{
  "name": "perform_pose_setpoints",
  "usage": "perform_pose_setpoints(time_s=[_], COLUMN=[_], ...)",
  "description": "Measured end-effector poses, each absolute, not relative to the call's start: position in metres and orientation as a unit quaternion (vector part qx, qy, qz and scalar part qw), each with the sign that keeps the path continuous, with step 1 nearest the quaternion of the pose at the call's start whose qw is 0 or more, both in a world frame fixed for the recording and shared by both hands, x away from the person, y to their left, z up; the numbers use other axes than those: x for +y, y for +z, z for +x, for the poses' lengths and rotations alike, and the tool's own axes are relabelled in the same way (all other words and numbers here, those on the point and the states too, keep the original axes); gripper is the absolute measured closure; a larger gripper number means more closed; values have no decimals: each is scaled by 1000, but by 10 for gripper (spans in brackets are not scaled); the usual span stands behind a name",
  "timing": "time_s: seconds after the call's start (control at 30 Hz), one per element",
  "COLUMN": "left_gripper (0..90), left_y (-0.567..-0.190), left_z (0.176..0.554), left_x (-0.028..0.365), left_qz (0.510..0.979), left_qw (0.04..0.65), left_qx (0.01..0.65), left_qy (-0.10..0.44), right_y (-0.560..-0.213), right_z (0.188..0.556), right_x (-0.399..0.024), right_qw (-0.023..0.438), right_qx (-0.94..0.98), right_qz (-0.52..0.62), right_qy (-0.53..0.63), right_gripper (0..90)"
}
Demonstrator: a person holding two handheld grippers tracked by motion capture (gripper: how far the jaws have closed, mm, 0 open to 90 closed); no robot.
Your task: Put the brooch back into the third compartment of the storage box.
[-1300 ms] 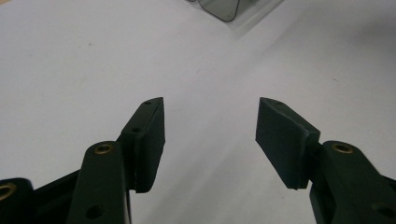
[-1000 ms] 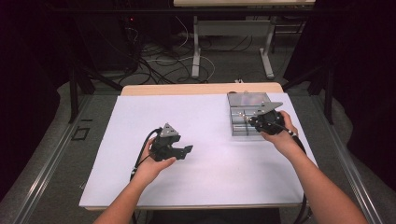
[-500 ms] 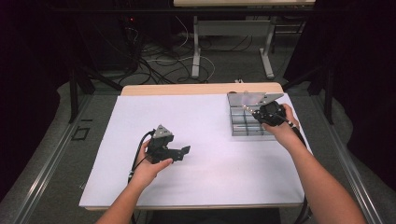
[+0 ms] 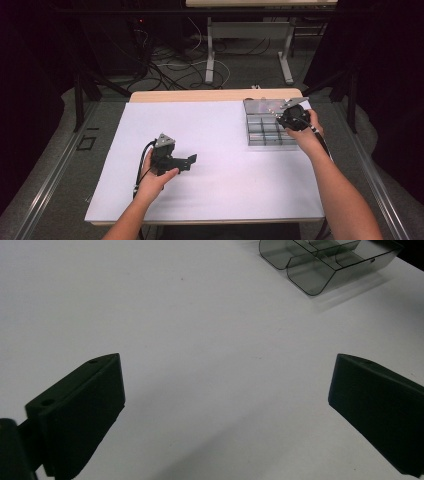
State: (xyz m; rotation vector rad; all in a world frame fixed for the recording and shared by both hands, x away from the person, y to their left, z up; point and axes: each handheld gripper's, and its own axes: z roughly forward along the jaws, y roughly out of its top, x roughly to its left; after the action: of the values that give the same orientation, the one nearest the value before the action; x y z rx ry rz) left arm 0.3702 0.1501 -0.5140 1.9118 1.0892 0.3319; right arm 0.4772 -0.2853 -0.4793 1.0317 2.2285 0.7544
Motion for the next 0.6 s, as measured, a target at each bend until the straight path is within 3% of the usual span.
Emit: perform_pose_setpoints(time_s=[0.6], left_gripper=[4], left_y=[-516], left_z=[370], left_x=[160], left_qz=[755], left_qw=[449], left_qx=[459], left_qy=[133], right_y=[-491], right_z=[491], right_x=[-310], right_qw=[289], right_qx=[823], right_qz=[417], right_qy=[257], right_gripper=[801])
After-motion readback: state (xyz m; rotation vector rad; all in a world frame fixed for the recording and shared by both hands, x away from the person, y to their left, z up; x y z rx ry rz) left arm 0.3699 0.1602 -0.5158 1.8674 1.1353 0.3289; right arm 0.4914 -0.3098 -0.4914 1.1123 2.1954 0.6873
